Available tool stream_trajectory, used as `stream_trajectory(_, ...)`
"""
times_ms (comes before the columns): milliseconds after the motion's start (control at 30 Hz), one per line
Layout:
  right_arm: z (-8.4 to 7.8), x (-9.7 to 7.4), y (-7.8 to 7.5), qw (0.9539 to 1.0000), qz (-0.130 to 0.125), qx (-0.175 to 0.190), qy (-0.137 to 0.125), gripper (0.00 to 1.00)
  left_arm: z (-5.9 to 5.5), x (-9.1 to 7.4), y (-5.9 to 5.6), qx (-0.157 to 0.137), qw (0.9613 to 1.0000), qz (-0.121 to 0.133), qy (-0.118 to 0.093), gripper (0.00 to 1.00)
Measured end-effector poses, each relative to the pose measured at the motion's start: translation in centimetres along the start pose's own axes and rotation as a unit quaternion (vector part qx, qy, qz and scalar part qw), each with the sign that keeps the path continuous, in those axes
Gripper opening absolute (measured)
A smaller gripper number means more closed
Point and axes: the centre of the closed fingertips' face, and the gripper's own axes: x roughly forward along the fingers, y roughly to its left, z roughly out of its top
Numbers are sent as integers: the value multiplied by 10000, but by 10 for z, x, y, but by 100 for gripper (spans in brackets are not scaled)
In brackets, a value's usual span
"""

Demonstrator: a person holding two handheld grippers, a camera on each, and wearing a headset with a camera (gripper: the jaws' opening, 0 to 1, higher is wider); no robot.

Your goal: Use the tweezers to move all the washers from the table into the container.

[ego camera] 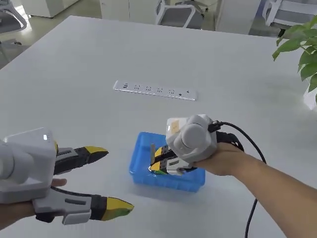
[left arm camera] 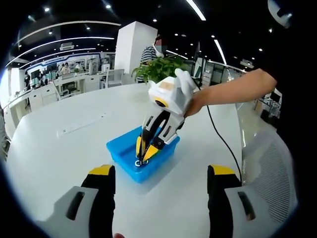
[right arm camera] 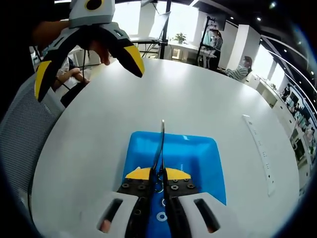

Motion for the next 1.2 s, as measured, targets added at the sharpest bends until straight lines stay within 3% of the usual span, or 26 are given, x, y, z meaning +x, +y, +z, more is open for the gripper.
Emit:
stream_trajectory(333, -1, -1, 0, 10000, 1, -8, 1, 9, 20, 18, 17, 393, 9991, -155, -11, 60)
stream_trajectory(600, -2, -2, -1, 10000, 12, -16, 7, 9, 29, 37, 22, 709, 9967, -390, 47, 45)
stream_trajectory(800, -3, -2, -1, 10000, 33, 4, -1, 9, 34, 52, 26, 872, 9951, -455, 51, 30)
stream_trajectory(1100, -4, -2, 0, 10000, 60, -4, 27, 9, 37, 69, 25, 1040, 9926, -629, 79, 23)
stream_trajectory(1200, -4, -2, 0, 10000, 70, -25, 35, 9, 35, 73, 24, 1187, 9903, -701, 181, 20)
